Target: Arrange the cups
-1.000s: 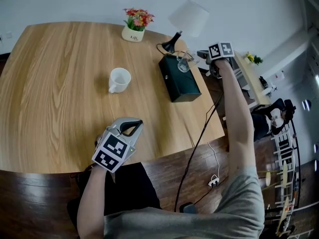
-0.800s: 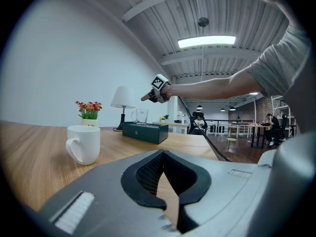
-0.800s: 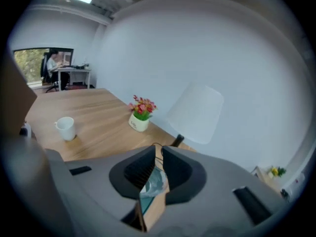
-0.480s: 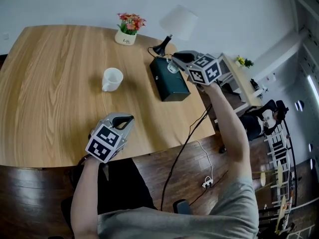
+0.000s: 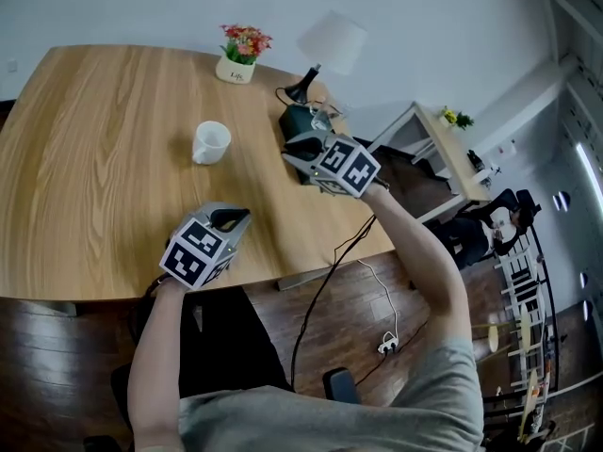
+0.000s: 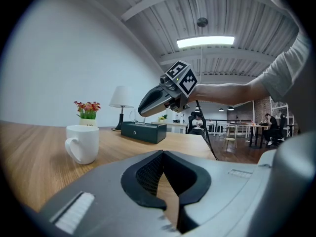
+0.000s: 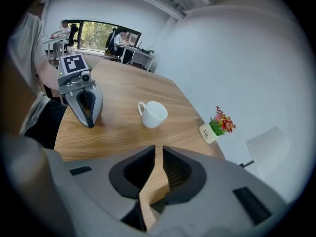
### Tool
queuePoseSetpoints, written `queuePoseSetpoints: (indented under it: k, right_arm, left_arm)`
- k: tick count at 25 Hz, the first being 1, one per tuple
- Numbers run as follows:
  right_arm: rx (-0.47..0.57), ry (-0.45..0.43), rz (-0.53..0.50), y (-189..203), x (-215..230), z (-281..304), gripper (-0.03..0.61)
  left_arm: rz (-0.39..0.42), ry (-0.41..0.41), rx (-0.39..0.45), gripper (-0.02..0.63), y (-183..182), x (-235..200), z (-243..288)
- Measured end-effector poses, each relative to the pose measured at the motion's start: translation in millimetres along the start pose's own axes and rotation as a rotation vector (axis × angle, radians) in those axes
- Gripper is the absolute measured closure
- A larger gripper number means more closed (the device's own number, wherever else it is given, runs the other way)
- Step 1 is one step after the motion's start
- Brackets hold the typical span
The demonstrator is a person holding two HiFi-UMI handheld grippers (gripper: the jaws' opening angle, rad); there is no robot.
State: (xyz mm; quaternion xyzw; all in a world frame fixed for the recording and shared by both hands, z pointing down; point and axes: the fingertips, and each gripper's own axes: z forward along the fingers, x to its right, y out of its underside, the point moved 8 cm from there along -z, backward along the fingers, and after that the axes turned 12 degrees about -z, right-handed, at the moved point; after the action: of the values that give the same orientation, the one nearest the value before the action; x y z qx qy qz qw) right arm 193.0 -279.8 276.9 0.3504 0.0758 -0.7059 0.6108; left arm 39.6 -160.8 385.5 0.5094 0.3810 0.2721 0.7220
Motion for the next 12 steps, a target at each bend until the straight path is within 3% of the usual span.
queuePoseSetpoints:
  k: [3,6,8,12]
  right_arm:
    - [0.012,-0.025,0.027,-9.7,2.0,1.5,0.511]
    - [0.052,-0.038,0.118,-23.6,8.1,6.0,0.499]
    - [0.055,-0.044,0.169,-34.6,13.0,14.8,0.381]
    - [0.066,-0.127,0.312,-56.9,27.1,40.8,0.380]
  left_arm:
    - [0.000,0.001,0.000,0.604,0.8,1.7,-0.7]
    - [0.000,0.002,-0.002,0.604,0.5,3.2,-0.2]
    - [0.001,0.000,-0.002,0.604,0.0,3.2,-0.2]
    - [-0.007,-0.003,0.005,0.604,-3.1,4.9,1.3]
